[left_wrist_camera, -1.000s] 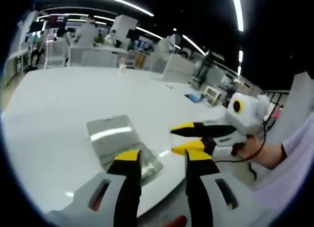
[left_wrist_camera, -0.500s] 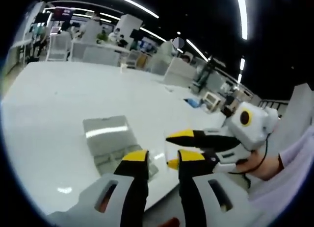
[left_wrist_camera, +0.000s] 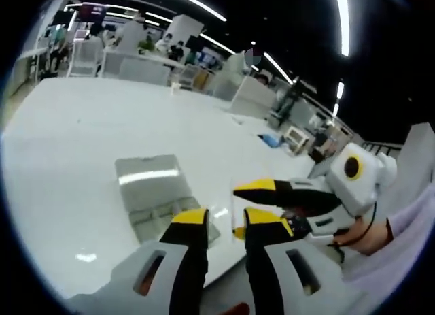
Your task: Insert the divider into the dual guide fixture by aligning both edges with the guide slots and pushing it downward to the bottom, including one-sided entry, uneven engagement, binding, and posture correction.
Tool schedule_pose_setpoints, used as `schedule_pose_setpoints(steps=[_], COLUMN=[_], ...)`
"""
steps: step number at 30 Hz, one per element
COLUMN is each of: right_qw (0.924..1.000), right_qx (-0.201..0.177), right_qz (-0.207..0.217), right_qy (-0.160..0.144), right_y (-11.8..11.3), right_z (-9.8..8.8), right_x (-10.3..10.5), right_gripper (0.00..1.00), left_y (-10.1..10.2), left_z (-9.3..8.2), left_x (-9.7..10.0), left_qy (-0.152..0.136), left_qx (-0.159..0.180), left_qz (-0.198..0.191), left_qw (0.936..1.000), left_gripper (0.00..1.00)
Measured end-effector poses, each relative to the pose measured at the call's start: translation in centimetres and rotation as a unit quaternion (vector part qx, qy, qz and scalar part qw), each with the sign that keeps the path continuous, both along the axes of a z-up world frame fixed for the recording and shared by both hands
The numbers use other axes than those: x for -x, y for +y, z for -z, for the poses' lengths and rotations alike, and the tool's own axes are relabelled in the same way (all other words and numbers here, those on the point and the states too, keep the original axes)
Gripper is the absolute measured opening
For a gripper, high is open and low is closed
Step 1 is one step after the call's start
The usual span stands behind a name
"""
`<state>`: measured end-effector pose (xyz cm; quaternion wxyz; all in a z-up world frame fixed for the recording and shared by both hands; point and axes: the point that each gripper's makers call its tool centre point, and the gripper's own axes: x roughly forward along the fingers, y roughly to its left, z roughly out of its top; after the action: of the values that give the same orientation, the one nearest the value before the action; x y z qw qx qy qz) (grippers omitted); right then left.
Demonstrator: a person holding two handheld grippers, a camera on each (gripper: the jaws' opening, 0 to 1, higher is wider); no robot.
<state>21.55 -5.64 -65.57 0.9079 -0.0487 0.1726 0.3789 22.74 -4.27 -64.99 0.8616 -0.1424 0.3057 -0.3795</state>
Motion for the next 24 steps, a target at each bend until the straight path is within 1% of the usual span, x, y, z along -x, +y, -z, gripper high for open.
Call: schedule_pose_setpoints(steps=[4, 12, 20, 23, 24], right_qw=[1.0, 1.0, 0.9999, 0.9999, 0.9997], right_qx=[0.005, 0.007, 0.008, 0.01, 0.016], right_qz=[0.0, -0.004, -0.004, -0.005, -0.011], right_qy=[0.0, 0.004, 0.009, 0.01, 0.013], right_y=[0.2, 0.5, 0.4, 0.4, 0.3], right_z=[0.4, 0.8, 1.1, 1.2, 1.4], right_x=[0.0, 0.3, 0.4, 0.4, 0.5], right_gripper=[0.26, 0.26, 0.27, 0.27, 0.27], left_y=[0.2, 0.1, -0.1, -0.2, -0.2], left_z=[0.6, 1.1, 1.2, 1.2, 1.3], left_x=[0.0, 0.5, 0.7, 0.7, 0.7], left_qy=[0.012, 0.037, 0.047, 0.047, 0.046], left_qx=[-0.005, 0.006, 0.012, 0.012, 0.011], left_qz=[-0.004, 0.0, 0.002, 0.001, -0.001], left_qw=[0.9999, 0.9993, 0.9988, 0.9988, 0.9989], left_gripper=[0.11, 0.01, 0.0, 0.0, 0.0])
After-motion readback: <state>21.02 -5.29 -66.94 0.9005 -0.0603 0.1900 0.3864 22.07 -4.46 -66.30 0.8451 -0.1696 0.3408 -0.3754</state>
